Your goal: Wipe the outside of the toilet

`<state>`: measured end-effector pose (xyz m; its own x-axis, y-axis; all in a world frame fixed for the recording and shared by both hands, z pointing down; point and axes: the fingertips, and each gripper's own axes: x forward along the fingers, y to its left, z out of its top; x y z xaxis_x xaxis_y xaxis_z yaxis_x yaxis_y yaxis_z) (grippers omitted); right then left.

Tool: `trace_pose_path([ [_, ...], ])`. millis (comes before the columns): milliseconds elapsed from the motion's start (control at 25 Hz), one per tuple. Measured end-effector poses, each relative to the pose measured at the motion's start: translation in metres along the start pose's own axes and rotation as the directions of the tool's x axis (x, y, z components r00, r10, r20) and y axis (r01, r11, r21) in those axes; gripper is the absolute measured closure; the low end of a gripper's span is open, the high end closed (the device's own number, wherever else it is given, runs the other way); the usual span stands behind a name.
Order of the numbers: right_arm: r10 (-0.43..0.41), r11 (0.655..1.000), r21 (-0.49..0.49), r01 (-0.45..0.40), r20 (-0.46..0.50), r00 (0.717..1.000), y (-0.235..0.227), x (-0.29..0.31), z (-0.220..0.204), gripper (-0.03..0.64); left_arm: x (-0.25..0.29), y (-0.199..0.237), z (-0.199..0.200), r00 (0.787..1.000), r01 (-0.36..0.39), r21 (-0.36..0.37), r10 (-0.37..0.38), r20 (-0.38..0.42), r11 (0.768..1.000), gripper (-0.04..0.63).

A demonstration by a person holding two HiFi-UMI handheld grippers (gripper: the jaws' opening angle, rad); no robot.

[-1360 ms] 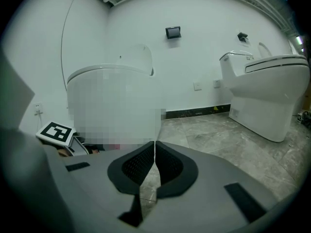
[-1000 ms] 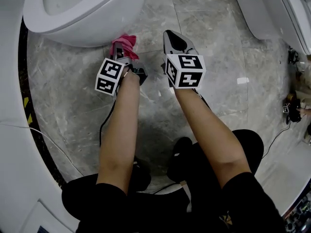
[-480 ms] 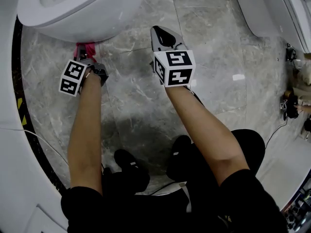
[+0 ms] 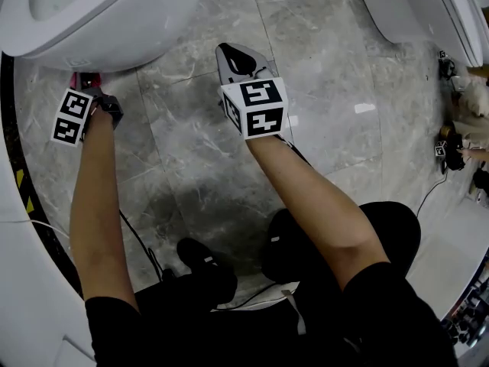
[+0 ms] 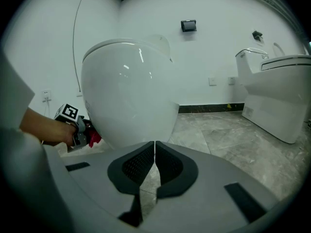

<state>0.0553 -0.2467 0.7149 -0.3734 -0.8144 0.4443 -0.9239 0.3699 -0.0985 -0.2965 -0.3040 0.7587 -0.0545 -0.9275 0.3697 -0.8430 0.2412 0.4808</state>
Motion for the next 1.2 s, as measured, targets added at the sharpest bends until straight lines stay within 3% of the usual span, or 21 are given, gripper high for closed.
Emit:
trace_pose_path([
  [200,0.006,1.0,-0.007,-0.006,-0.014,1.0,0.007,0.0,-0.01,0.583,0.013,0.004,0.044,0.998,-0.008,0.137,-0.001,0.063,0.991,0.523],
  [360,0.011,1.0,0.001,-0.011,-0.012,1.0,0.012,0.0,-0.014,0.583,0.003,0.008,0.074,0.988,-0.033,0.164,0.008,0.152,0.986,0.522],
  [480,0.009,1.0,0.01,-0.009,-0.006,1.0,0.011,0.001,-0.014,0.583,-0.026,0.023,0.054,0.984,-0.041,0.032,0.035,0.175,0.999,0.52],
  [560,0.001,1.0,0.019,-0.001,-0.005,1.0,0.007,0.002,-0.014,0.583,-0.047,0.021,0.008,0.991,-0.025,-0.048,0.031,0.126,0.999,0.52],
  [680,-0.013,1.0,0.026,0.013,-0.004,1.0,0.001,0.004,-0.017,0.583,-0.071,-0.026,-0.093,0.997,0.055,-0.101,-0.059,-0.039,0.993,0.52],
  [840,-0.074,0.996,0.057,0.074,0.009,0.997,-0.03,0.002,-0.018,0.583,-0.071,-0.118,-0.183,0.963,0.178,-0.184,-0.21,-0.17,0.967,0.52],
  [1000,-0.131,0.984,0.126,0.126,0.028,0.991,-0.062,-0.011,-0.018,0.583,-0.035,-0.185,-0.203,0.944,0.258,-0.266,-0.301,-0.137,0.929,0.52],
  [1200,-0.118,0.985,0.132,0.11,0.057,0.991,-0.055,-0.003,-0.023,0.583,0.001,-0.209,-0.18,0.953,0.254,-0.304,-0.291,-0.083,0.918,0.52],
])
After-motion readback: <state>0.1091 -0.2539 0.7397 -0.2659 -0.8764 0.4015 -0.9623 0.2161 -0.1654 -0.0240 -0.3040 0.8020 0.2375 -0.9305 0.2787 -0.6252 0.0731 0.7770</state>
